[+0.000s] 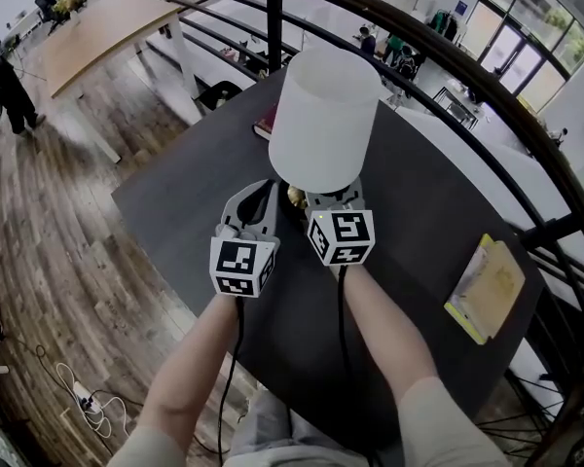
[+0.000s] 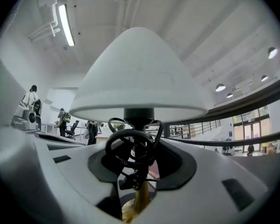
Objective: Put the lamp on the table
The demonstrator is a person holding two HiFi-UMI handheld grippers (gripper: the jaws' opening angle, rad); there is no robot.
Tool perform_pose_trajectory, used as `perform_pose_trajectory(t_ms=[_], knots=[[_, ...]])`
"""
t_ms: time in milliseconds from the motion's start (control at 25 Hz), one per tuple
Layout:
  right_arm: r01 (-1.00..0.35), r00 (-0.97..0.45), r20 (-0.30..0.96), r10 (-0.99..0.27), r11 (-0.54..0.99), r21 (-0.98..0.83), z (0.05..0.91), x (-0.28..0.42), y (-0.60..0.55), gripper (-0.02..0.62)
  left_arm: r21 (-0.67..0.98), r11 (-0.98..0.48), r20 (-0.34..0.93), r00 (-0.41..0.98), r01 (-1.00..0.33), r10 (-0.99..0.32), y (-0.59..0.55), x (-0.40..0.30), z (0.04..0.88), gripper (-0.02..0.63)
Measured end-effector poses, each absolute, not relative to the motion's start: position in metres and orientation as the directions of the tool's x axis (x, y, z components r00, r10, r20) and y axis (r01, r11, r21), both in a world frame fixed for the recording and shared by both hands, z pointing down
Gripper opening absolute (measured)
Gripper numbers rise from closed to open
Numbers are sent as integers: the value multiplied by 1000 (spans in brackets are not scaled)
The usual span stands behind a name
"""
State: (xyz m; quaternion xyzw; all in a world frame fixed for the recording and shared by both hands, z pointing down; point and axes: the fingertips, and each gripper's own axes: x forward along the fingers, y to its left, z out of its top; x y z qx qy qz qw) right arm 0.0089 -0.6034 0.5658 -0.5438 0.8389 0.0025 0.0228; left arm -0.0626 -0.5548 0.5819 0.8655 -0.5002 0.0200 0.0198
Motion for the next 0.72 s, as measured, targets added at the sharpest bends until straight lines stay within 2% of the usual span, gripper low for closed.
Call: perform_pose_trajectory(t_ms=[160,400,720], knots=[[-910,-414,-2,-910,414,-5,571,12,-591,150,-25,-470,41,469,-882,-882,-535,-64,586,6],[-920,-393,40,-919,392,-25,577,26,-557,149,-1,-467,59,466,-884,-883,-507,-62,578,5],[-912,-409,81,-909,409,-25,564,35,-482,115,-25,-454,55,452,-891,-890,-462,-71,544,5]])
